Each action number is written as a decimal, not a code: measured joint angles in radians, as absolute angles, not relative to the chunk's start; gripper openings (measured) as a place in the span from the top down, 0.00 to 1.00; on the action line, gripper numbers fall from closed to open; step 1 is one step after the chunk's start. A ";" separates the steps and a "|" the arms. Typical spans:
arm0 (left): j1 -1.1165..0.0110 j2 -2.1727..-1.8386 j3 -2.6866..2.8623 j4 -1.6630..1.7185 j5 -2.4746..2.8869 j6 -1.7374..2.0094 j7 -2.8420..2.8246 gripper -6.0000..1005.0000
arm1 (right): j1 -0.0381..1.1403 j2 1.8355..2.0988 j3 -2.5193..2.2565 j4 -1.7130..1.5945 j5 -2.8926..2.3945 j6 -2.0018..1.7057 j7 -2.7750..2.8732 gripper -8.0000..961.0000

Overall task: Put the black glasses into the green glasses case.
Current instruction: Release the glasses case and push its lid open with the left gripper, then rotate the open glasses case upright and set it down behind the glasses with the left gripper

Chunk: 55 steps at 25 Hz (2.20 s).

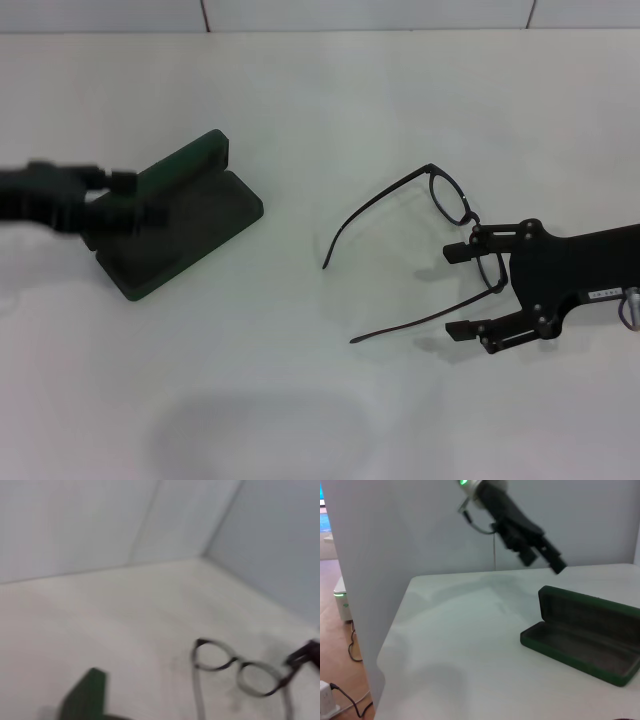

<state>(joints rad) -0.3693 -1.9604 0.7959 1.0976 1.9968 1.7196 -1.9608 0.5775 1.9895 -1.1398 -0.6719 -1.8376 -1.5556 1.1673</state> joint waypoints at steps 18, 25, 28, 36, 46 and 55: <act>-0.747 -2.010 0.958 1.130 2.716 1.587 -2.245 0.13 | 0.597 2.005 -1.141 -0.672 -1.839 -1.555 1.167 0.11; -0.760 -2.008 0.985 1.070 2.730 1.546 -2.247 0.13 | 0.597 2.007 -1.141 -0.672 -1.841 -1.554 1.167 0.11; -0.760 -2.010 0.985 1.077 2.729 1.544 -2.246 0.13 | 0.597 2.008 -1.141 -0.672 -1.841 -1.554 1.167 0.11; -0.750 -2.024 0.985 1.095 2.723 1.543 -2.183 0.22 | 0.592 2.008 -1.141 -0.672 -1.841 -1.554 1.167 0.11; -0.755 -2.028 0.994 1.099 2.722 1.549 -2.169 0.62 | 0.589 2.010 -1.141 -0.670 -1.841 -1.554 1.167 0.11; -0.757 -2.036 1.030 1.159 2.704 1.564 -2.168 0.79 | 0.589 2.010 -1.141 -0.669 -1.841 -1.551 1.167 0.11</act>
